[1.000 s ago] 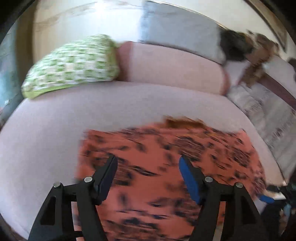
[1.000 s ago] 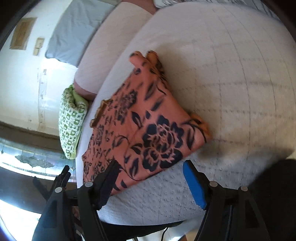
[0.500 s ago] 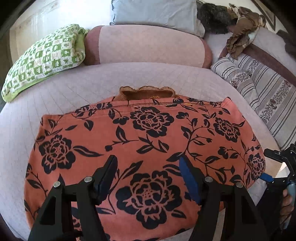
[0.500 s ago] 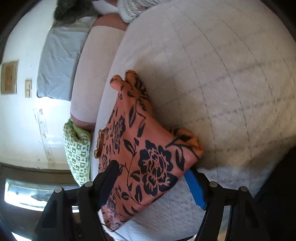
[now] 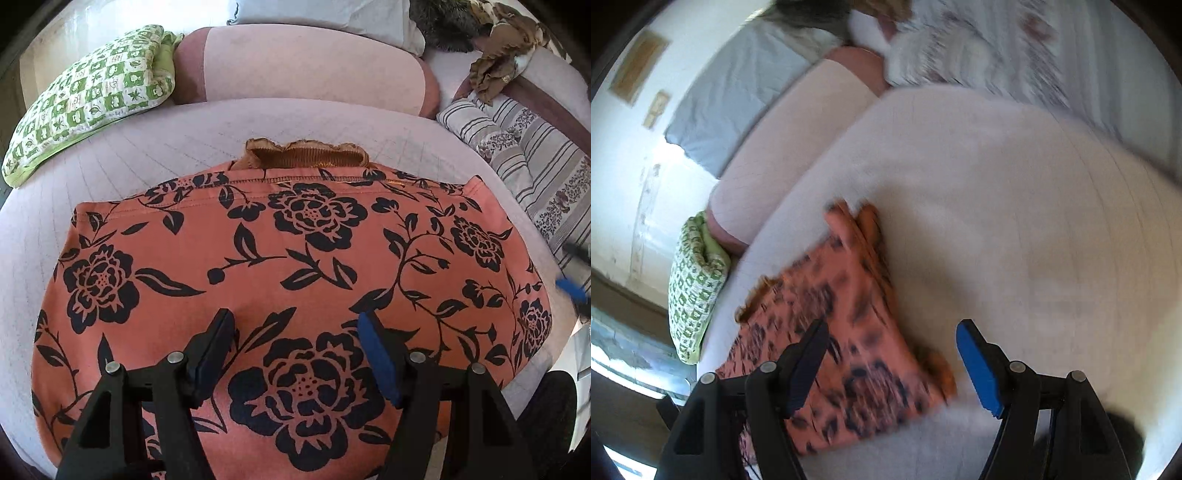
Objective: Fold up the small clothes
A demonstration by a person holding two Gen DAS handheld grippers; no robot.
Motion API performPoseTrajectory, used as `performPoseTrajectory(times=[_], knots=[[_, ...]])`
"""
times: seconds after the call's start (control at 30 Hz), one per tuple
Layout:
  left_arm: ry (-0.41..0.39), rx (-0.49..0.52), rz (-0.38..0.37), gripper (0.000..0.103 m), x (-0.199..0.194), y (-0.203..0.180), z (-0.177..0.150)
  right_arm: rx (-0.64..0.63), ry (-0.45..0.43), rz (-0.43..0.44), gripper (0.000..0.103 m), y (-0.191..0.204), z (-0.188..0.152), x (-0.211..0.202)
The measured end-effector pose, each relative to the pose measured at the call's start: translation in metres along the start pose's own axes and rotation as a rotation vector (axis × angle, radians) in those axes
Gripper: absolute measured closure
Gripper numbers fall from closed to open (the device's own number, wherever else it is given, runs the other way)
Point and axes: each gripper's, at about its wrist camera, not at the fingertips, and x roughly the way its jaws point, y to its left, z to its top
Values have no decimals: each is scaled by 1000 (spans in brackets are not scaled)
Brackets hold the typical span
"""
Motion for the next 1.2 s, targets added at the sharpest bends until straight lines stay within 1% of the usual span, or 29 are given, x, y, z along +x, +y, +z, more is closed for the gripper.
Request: performPoseTrajectory(times=[0.07,0.17,0.2,0.23,0.27,0.3,0.33,0.37,0.4,0.47,0.53,0.57,0.6,0.63,0.67,0.7,0.77,0.8,0.87,0.9,0.93,0.97,1.0,1.03,1.07,1.1,1.13,1.17,1.2], knots=[[1,5,1,32,1,0,0,-50,25,76,28,17,18,10],[2,2,5,31,3,1,1,-88,188,339,28,45,33,42],[2,0,5,31,3,1,1,-99,227,374,28,48,33,51],[2,1,5,30,4,1,1,-104,275,376,28,46,33,67],[2,2,2,30,4,1,1,-98,283,313,28,38,32,77],[3,5,2,30,4,1,1,-53,283,189,32,21,31,91],[3,9,2,30,4,1,1,28,278,169,39,4,31,96],[0,11,0,30,3,2,0,87,260,206,39,-4,32,92],[0,11,0,28,4,2,0,86,250,215,36,-1,34,83],[-4,9,4,27,6,2,0,-7,216,220,24,18,37,67],[-9,7,7,26,7,1,-1,-59,250,331,24,35,41,70],[-9,9,10,26,8,0,-1,-65,265,353,24,36,44,78],[-7,13,9,26,7,0,-1,-59,279,299,26,30,48,92],[-4,15,6,26,7,0,-1,-13,296,185,32,17,50,107],[-3,14,0,26,7,1,-1,61,298,176,33,5,52,112],[-5,11,-3,25,7,3,-1,92,279,214,32,4,57,106],[-5,21,9,24,10,1,-1,-3,221,252,27,27,65,89],[-5,24,14,23,10,0,-1,-27,216,280,22,34,67,86],[-2,20,16,23,10,0,0,-48,234,357,20,44,74,97],[1,17,13,23,10,0,0,-44,266,339,20,41,79,114],[6,17,11,23,9,0,1,-34,285,255,22,34,85,135],[9,17,8,23,9,1,1,26,290,212,24,21,88,144],[6,15,5,23,9,2,1,111,278,244,23,15,90,141],[7,15,7,23,10,2,1,89,260,290,23,26,93,131],[6,21,14,22,11,1,0,-2,236,334,22,44,95,121],[7,26,21,22,11,-1,0,-73,211,342,22,55,96,116],[9,23,24,22,11,-1,0,-124,197,308,19,62,98,118],[13,11,22,22,11,-1,1,-120,211,248,19,58,100,129],[19,5,22,22,11,0,2,-68,261,179,20,45,102,149]])
